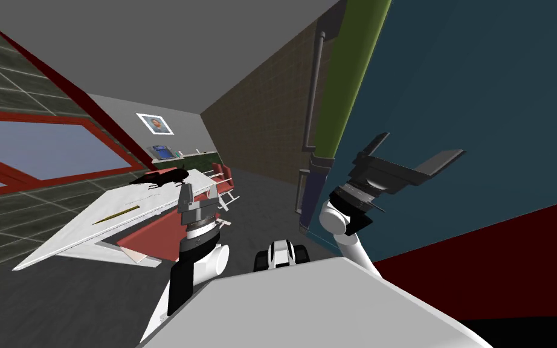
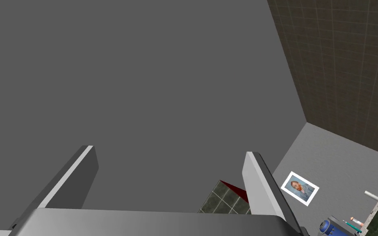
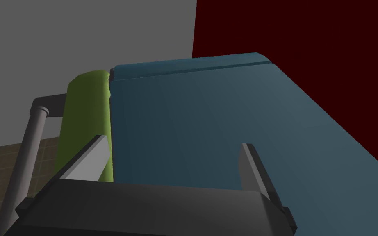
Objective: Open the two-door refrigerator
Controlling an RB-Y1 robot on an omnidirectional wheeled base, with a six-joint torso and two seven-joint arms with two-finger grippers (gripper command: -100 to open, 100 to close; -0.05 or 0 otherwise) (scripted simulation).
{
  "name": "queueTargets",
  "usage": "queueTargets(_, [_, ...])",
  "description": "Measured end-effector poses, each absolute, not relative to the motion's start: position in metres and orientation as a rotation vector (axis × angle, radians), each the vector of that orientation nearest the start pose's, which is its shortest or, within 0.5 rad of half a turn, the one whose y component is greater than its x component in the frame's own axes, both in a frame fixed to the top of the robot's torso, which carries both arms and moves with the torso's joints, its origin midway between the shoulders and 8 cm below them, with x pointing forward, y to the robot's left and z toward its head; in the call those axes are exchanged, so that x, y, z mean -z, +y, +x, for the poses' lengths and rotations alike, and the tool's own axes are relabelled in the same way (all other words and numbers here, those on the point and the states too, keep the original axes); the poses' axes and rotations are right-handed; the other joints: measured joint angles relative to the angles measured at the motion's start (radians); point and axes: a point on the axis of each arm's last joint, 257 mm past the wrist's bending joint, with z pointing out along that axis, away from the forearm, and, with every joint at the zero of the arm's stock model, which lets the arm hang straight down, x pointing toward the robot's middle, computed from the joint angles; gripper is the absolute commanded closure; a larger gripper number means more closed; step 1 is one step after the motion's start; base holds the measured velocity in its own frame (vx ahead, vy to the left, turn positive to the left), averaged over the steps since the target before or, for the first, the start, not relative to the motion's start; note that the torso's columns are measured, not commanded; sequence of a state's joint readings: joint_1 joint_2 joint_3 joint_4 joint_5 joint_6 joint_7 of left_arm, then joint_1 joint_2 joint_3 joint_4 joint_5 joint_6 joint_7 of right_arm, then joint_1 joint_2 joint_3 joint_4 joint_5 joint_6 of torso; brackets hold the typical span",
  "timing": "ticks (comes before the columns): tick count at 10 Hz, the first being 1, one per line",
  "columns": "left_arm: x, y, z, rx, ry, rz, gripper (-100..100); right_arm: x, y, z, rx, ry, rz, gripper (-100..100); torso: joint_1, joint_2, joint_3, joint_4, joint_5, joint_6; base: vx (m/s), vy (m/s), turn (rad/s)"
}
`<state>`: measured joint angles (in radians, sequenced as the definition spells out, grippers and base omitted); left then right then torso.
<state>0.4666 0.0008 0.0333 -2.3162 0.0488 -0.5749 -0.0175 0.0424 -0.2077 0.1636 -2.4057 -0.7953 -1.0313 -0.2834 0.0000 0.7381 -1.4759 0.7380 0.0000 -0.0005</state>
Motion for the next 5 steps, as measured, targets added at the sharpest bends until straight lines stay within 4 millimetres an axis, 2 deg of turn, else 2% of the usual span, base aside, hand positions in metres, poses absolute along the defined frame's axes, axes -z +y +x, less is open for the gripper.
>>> queueTargets(5, [-0.064,0.288,0.321,1.324,0.486,-0.562,0,-0.184,-0.339,0.235,-2.574,-0.752,0.237,-100,0.001,0.0,0.0,0.0,0.0,0.001,0.045,-0.053,0.192])
